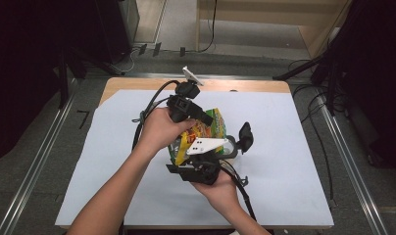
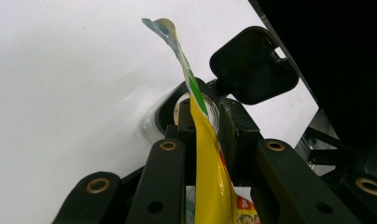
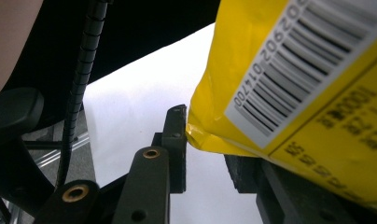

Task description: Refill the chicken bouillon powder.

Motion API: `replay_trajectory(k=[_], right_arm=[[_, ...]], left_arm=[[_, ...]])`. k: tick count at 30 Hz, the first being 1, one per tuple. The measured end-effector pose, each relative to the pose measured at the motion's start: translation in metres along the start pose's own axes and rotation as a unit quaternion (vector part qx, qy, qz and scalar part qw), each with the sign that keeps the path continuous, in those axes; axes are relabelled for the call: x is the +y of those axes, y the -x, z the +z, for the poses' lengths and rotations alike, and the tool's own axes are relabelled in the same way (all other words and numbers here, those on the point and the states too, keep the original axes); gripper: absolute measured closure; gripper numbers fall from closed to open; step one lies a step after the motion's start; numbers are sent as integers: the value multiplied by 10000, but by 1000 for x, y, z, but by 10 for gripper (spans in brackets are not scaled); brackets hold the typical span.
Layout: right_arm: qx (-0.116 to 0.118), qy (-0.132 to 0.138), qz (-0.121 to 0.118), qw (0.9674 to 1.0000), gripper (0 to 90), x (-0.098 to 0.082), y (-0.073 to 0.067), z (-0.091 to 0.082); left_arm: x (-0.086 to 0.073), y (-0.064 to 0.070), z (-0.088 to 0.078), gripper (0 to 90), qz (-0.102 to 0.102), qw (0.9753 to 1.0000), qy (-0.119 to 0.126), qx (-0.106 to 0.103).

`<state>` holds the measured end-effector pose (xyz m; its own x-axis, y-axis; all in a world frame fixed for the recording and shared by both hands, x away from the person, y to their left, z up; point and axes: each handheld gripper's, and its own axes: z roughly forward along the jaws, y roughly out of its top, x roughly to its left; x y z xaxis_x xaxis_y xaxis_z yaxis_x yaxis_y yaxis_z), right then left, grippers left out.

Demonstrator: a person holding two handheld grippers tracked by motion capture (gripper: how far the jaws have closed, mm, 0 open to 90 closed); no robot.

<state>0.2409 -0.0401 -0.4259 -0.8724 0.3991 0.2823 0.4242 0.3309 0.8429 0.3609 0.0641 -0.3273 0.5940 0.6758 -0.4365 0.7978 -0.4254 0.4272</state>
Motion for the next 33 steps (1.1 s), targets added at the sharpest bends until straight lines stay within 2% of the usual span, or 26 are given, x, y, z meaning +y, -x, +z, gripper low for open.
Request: replay_trajectory(k=[22,33], right_arm=[[-43,38,-154,9999,729,4,0,5],[-124,41,-196,9997,724,4,5,3]], left_arm=[[-2,-2,-6,799,55,9999,114,91],[3,-1,-4,795,87,9997,193,154]])
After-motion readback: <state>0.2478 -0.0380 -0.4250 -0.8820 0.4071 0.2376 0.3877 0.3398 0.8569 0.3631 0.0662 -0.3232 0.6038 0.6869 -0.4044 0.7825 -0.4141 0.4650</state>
